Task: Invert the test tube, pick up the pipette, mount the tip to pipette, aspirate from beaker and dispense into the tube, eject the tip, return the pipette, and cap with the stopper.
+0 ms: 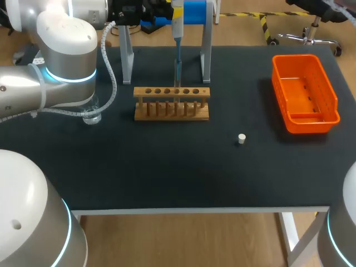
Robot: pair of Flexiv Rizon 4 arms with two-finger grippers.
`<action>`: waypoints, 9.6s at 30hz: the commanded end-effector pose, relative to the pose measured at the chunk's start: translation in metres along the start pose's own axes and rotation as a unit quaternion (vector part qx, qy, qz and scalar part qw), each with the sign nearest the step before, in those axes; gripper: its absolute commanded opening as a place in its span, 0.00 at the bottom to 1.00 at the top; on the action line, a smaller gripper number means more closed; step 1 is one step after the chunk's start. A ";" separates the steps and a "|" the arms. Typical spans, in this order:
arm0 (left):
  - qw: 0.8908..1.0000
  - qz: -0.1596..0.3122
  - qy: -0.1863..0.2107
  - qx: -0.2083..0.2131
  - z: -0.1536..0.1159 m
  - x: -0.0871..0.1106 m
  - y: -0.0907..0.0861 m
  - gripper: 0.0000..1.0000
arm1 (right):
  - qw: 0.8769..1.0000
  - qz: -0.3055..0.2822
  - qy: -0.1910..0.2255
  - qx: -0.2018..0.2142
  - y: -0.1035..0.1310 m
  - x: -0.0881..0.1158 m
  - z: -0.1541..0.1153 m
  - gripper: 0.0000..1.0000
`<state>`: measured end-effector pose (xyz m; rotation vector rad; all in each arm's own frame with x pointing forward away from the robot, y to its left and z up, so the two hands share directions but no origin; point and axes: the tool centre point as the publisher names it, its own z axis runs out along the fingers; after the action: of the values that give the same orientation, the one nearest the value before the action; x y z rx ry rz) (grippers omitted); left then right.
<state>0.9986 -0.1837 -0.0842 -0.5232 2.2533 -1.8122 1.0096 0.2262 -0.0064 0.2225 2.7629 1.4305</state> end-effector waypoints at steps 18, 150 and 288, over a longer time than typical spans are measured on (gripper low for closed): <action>1.000 0.000 -0.001 0.003 0.001 0.000 0.001 0.00 | 1.000 0.004 0.011 0.015 -0.010 0.003 0.005 0.00; 1.000 0.000 -0.001 0.003 0.001 0.000 0.001 0.00 | 0.995 -0.054 0.016 0.081 -0.223 0.019 0.080 1.00; 0.998 0.046 -0.031 -0.015 -0.006 0.023 -0.051 0.00 | 0.997 -0.075 0.015 0.008 -0.250 0.026 0.144 1.00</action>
<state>0.9848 -0.1959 -0.0346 -0.4598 2.2237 -1.7087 0.9668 0.2045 -0.2919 -0.0050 2.7446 1.3884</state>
